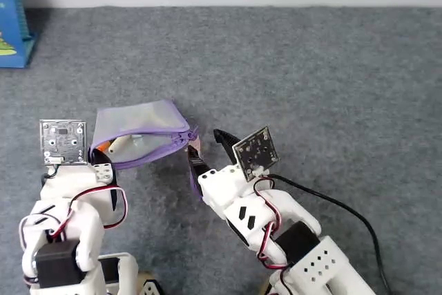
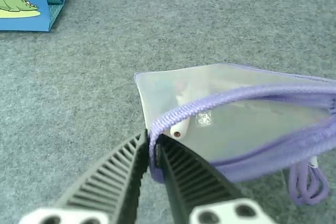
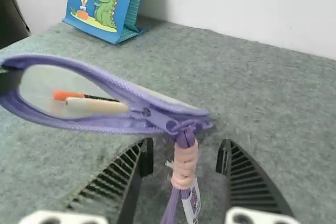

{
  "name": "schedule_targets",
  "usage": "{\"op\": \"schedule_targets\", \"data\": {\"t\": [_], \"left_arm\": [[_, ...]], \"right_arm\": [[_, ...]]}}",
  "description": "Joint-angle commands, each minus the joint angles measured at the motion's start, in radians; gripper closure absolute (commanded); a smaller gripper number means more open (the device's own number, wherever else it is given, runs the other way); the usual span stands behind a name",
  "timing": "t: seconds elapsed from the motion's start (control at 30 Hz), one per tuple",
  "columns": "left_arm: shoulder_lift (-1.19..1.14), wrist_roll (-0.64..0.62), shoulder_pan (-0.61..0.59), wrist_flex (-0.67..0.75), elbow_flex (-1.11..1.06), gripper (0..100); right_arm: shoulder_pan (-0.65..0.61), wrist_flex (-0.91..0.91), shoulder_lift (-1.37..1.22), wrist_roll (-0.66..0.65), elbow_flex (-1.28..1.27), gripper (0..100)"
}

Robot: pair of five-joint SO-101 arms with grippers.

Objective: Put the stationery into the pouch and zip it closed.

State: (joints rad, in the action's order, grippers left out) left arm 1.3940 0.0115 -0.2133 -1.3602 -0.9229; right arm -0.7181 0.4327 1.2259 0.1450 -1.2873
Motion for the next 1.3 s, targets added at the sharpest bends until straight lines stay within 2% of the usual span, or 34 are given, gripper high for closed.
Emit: {"op": "schedule_targets", "data": {"t": [0.0, 0.3, 0.5, 0.57, 0.67, 0.73, 0.83, 1.07, 1.13, 1.27], "left_arm": [[0.005, -0.006, -0.009, 0.014, 0.002, 99], [0.005, -0.005, -0.009, 0.014, 0.002, 99], [0.005, -0.005, -0.009, 0.014, 0.002, 99], [0.005, -0.005, -0.009, 0.014, 0.002, 99], [0.005, -0.005, -0.009, 0.014, 0.002, 99], [0.005, -0.005, -0.009, 0.014, 0.002, 99], [0.005, -0.005, -0.009, 0.014, -0.004, 99], [0.005, -0.005, -0.009, 0.014, -0.005, 99], [0.005, -0.005, -0.009, 0.014, -0.005, 99], [0.005, -0.005, -0.009, 0.014, -0.005, 99]], "right_arm": [[-0.012, -0.059, -0.085, 0.008, 0.017, 79.0], [0.036, -0.087, -0.484, 0.077, 0.23, 79.0], [0.041, -0.124, -0.628, 0.078, 0.275, 79.5], [0.059, -0.14, -0.645, 0.078, 0.275, 83.7], [0.091, -0.142, -0.647, 0.078, 0.275, 99.3], [0.108, -0.133, -0.636, 0.078, 0.273, 96.5], [0.127, -0.134, -0.588, 0.078, 0.244, 99.5], [0.096, -0.13, -0.375, 0.071, 0.123, 98.5], [0.084, -0.13, -0.338, 0.071, 0.091, 95.4], [0.073, -0.13, -0.323, 0.071, 0.058, 81.4]]}}
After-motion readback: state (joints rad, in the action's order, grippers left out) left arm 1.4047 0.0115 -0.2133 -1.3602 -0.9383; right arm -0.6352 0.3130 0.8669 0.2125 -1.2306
